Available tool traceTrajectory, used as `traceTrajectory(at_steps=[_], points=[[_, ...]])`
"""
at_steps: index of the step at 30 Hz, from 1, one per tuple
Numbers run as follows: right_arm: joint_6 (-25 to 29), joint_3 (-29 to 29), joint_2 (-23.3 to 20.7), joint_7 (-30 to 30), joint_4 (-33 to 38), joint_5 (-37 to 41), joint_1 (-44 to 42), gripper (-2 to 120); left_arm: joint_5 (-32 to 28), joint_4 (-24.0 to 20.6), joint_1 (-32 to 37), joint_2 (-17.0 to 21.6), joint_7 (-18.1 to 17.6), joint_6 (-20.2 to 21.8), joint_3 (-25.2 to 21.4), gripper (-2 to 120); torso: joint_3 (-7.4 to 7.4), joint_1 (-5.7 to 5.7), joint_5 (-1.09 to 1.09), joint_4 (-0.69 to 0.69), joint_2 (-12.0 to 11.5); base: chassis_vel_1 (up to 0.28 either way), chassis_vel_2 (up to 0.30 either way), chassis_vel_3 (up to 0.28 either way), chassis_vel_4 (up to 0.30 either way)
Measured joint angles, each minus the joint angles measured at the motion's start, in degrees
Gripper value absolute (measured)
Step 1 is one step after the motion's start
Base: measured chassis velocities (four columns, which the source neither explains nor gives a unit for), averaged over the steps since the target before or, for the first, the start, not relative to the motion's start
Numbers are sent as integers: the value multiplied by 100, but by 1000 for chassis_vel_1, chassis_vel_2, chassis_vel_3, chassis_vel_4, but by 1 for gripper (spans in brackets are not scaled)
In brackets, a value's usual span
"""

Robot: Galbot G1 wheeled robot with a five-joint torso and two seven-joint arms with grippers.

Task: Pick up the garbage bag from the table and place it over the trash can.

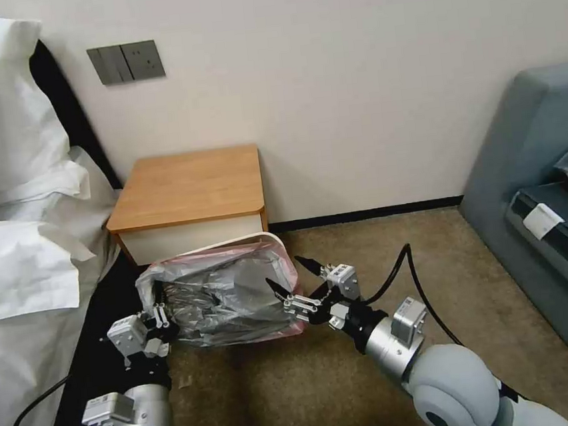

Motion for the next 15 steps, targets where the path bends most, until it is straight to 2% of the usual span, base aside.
traceTrajectory(at_steps=[2,4,5,9,10,11,15], points=[[0,-12,4,-2,0,-9,2,49,0,-2,1,-3,0,0,1,6,0,0,0,0,0,0,0,0,0],[0,-34,12,-12,-22,-48,6,37,1,-15,6,-9,0,-2,3,6,0,0,0,0,0,0,0,0,0],[0,-34,12,-12,-22,-48,6,37,1,-15,6,-9,0,-2,3,6,0,0,0,0,0,0,0,0,0],[18,-26,8,-35,-77,-135,21,18,6,-75,38,-13,7,-14,22,6,0,0,0,0,0,0,0,0,0],[18,-26,8,-35,-77,-135,21,18,6,-75,38,-13,7,-14,22,6,0,0,0,0,0,0,0,0,0],[23,-25,6,-46,-51,-158,27,13,8,-75,39,-13,7,-15,21,6,0,0,0,0,0,0,0,0,0],[115,-28,-17,-194,-53,-525,151,0,41,-76,50,-12,10,-23,29,6,0,0,0,0,0,0,0,0,0]])
